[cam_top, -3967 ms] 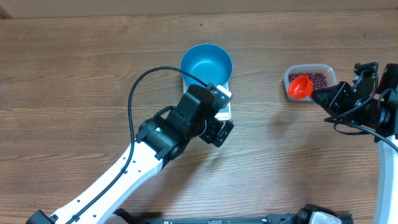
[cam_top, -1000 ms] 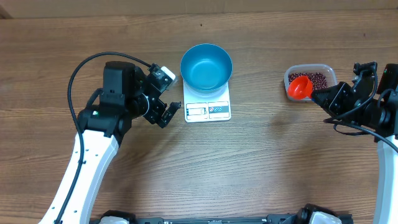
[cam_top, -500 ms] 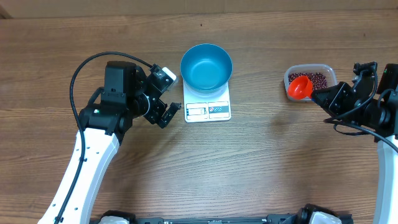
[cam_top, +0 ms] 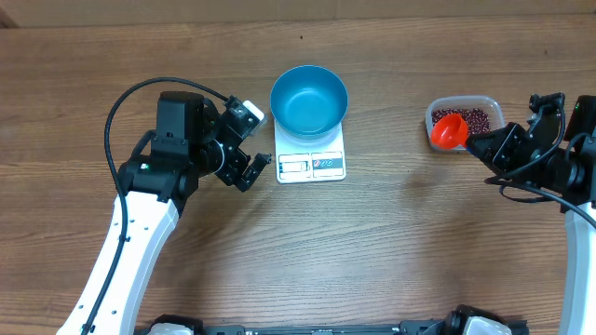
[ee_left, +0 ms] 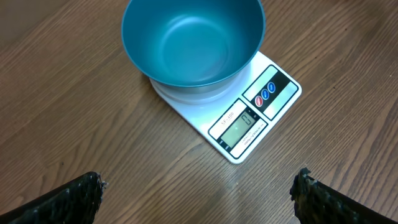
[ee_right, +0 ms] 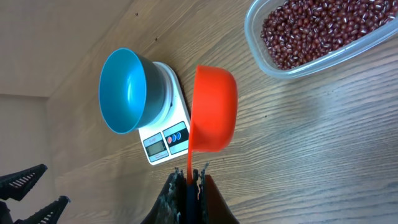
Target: Scoop item into bowl and weigh 150g on scale
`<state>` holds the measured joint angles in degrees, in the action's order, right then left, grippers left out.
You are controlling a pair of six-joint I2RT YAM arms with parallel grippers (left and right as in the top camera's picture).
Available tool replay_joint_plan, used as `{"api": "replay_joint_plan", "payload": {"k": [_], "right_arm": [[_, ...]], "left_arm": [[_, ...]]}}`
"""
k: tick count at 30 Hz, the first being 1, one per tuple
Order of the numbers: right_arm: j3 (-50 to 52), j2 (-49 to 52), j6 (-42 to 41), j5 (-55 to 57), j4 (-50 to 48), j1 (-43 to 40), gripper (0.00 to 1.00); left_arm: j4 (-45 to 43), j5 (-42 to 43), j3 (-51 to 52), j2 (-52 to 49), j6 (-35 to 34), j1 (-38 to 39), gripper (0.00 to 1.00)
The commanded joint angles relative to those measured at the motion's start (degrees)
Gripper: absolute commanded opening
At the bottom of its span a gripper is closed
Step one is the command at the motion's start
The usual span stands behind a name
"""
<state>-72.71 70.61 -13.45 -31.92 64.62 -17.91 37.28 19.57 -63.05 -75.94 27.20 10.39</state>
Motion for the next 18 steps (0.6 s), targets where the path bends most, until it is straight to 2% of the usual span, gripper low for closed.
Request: {"api": "replay_joint_plan", "payload": {"k": [1,12,18], "right_arm": [[-1.2,-0.8,0.5,0.4,0.2,-0.2,0.04],[-1.2,-0.8,1.8,0.4,2.6,-0.2,0.04],[-1.3,-0.7,5.0,2.9,8.2,-0.2,0.04]], "left_arm": [[0.0,1.0,-1.3,-0.3,0.7,-0.2,1.0],[0.0,1.0,-1.3,-0.3,0.7,-0.2,1.0],[0.0,1.0,-1.3,-0.3,0.7,-0.2,1.0]]}}
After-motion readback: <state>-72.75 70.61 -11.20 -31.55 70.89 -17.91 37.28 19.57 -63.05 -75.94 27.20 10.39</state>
